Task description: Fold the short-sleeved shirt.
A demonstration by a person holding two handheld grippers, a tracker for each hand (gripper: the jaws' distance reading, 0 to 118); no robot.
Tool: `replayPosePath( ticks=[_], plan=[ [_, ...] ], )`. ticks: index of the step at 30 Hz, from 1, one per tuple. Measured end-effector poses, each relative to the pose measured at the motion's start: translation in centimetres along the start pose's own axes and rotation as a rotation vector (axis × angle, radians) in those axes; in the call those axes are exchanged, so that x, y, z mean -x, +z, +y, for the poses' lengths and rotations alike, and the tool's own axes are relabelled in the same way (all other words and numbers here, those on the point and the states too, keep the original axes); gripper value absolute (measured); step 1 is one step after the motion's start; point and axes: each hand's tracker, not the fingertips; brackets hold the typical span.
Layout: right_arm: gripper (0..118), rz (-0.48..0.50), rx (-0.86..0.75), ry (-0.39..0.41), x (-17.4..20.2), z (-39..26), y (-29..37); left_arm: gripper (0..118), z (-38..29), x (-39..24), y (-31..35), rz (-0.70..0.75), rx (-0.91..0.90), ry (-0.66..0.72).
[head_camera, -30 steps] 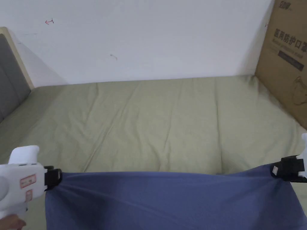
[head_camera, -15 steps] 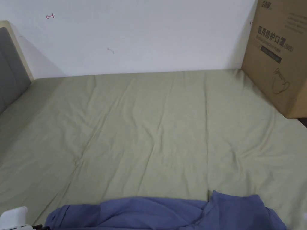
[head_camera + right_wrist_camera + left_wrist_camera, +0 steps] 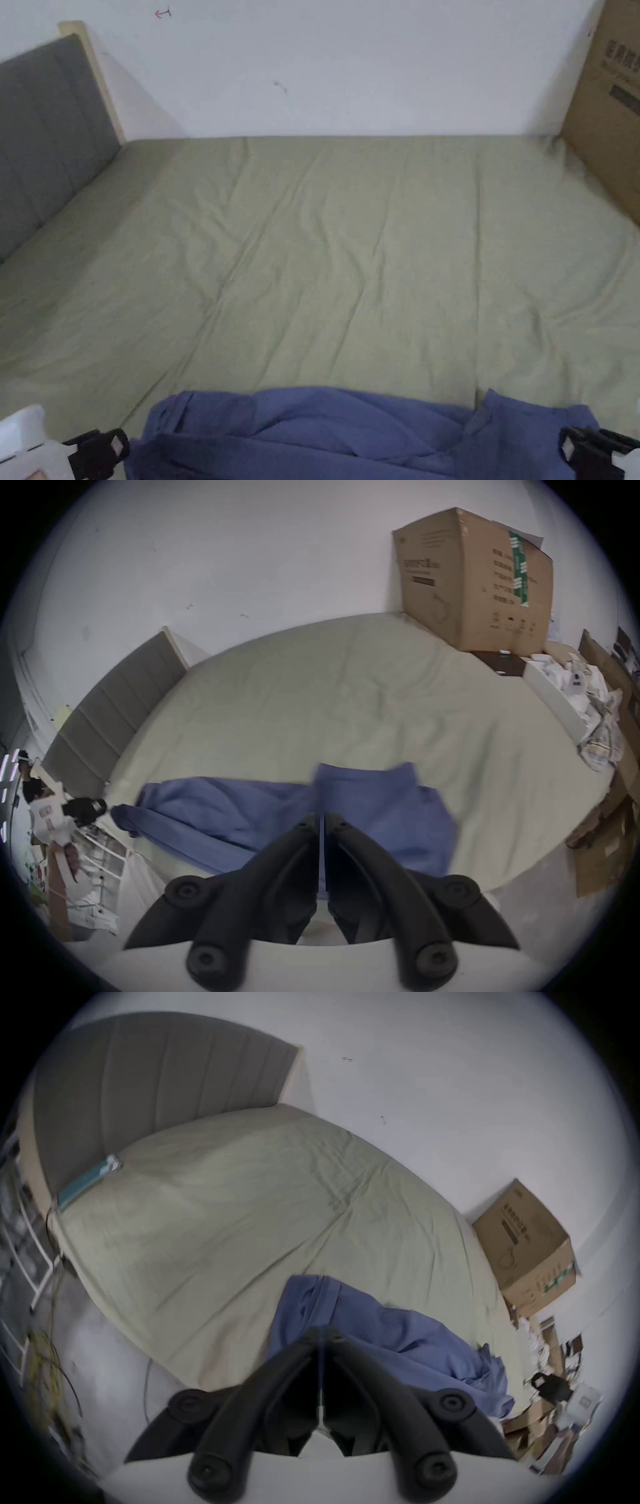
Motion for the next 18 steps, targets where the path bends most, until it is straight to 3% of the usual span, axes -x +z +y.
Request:
replayPosePath(
  ticks=[1,7,8,9,11,12,15,18],
  plan=[
    [3,0.058,0.014,0.033,1.0,0.0,-0.8,0,-0.4,0.4,0.0,-0.014,0.005,0.018],
    [3,0.159,0.055,0.113,7.3,0.3,-3.8,0,-0.9,2.4,-0.5,-0.007,0.008,0.03],
    [3,0.171,0.057,0.131,8.0,0.4,-4.1,6,-0.7,3.0,-0.5,-0.042,-0.013,0.077],
    [3,0.173,0.058,0.142,8.8,0.7,-4.3,30,-0.5,3.5,-0.7,-0.091,-0.008,0.116],
    [3,0.18,0.065,0.169,10.0,0.9,-4.9,114,-0.4,4.6,-2.0,-0.153,0.053,0.191],
    [3,0.182,0.068,0.176,10.4,0.8,-5.0,118,-0.8,5.1,-2.3,-0.178,0.06,0.207],
    [3,0.203,0.095,0.186,9.7,0.5,-4.6,114,-1.1,6.1,-4.3,-0.171,0.052,0.308],
    [3,0.188,0.121,0.254,10.7,0.1,-5.6,114,-2.0,7.3,-7.4,-0.227,0.128,0.409]
  ],
)
